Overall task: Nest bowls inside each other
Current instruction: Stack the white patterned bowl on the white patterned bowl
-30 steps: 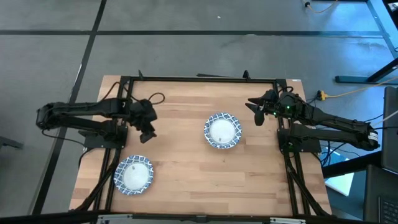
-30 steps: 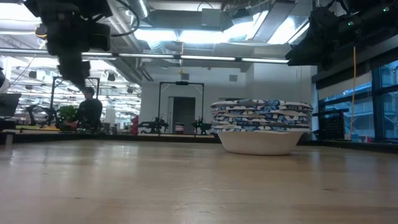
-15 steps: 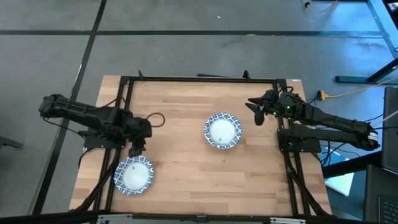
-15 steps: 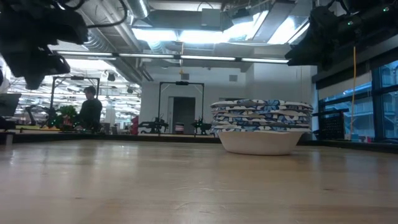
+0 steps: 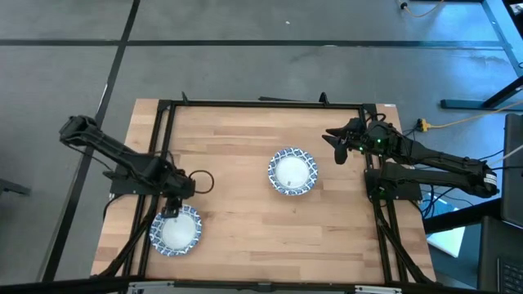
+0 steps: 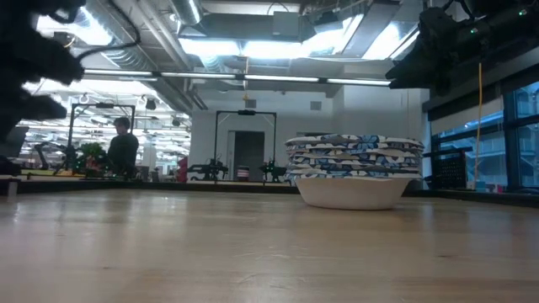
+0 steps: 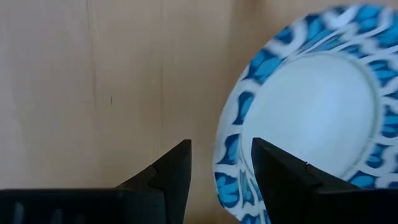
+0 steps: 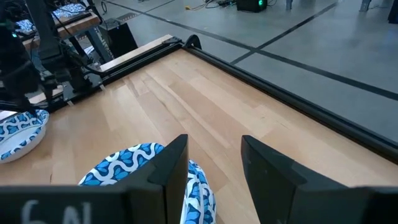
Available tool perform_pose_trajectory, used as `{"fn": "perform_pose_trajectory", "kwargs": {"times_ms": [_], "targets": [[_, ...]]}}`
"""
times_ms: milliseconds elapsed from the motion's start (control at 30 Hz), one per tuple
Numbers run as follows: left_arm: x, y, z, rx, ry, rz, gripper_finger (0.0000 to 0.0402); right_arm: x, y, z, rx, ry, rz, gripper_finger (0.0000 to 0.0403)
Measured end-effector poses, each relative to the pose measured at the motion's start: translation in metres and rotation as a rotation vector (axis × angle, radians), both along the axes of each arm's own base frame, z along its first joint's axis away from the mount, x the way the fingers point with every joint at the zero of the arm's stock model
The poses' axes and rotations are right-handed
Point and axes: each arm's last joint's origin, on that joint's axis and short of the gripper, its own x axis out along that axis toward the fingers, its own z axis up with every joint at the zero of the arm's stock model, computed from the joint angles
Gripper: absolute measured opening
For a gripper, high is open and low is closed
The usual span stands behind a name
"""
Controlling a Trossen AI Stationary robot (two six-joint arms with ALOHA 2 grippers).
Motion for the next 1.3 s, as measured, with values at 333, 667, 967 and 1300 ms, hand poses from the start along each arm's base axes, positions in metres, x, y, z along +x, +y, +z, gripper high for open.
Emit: {"fn": "perform_pose_trajectory", "kwargs": {"times_ms": [333,667,967,1300], "targets": [[0.004,-0.006,-0.020,-0.055,0.037,-0.012,0.0162,0.000,0.000,0.000,-0.002,-0.002,0.000,0.0150],[0.009,-0.007,-0.030,-0.002,0.086,-0.004,0.0158,0.000,0.000,0.000,-0.003,-0.002,0.000,0.0150],[0.018,-0.012,-0.034,-0.062,0.073,-0.014,0.0070,0.000,0.000,0.000,-0.005,0.001,0.001,0.0150],[0.036,0.014,-0.031,-0.194,0.008,0.137,0.0003,0.000,0.000,0.000,-0.026,0.013,0.009,0.0150]]}}
